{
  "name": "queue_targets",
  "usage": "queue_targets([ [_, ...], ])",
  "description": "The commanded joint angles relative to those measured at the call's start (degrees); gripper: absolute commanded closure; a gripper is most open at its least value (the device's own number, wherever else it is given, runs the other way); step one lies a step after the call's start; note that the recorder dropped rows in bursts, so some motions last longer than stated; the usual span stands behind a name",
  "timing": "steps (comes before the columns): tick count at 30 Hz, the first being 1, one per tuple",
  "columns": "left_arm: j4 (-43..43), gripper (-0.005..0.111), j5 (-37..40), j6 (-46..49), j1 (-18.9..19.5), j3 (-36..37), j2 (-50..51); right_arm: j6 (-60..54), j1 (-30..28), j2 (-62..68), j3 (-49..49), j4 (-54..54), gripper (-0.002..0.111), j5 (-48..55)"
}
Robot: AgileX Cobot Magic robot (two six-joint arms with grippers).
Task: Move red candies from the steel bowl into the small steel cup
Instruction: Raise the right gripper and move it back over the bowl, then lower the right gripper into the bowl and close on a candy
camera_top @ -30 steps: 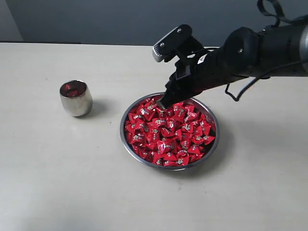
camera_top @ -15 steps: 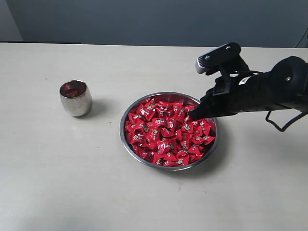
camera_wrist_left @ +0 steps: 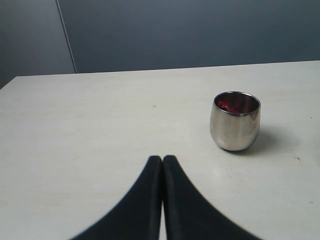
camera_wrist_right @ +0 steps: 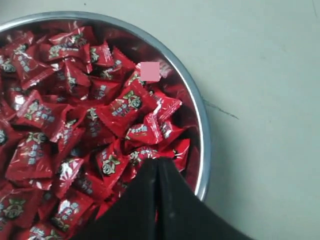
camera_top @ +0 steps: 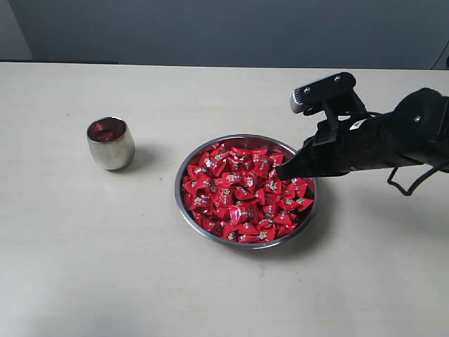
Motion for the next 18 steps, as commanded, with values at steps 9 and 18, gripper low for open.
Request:
queue_targets([
  [9,-0.13,0.106,-0.09,-0.13,0.03,0.22,-0.26,-0.01,-0.21,5.00,-1.06,1.04,0.109,-1.70],
  [18,-0.13,0.106,-0.09,-0.13,0.03,0.22,-0.26,-0.27,0.50,5.00,-7.02,1.87,0.109,5.79],
])
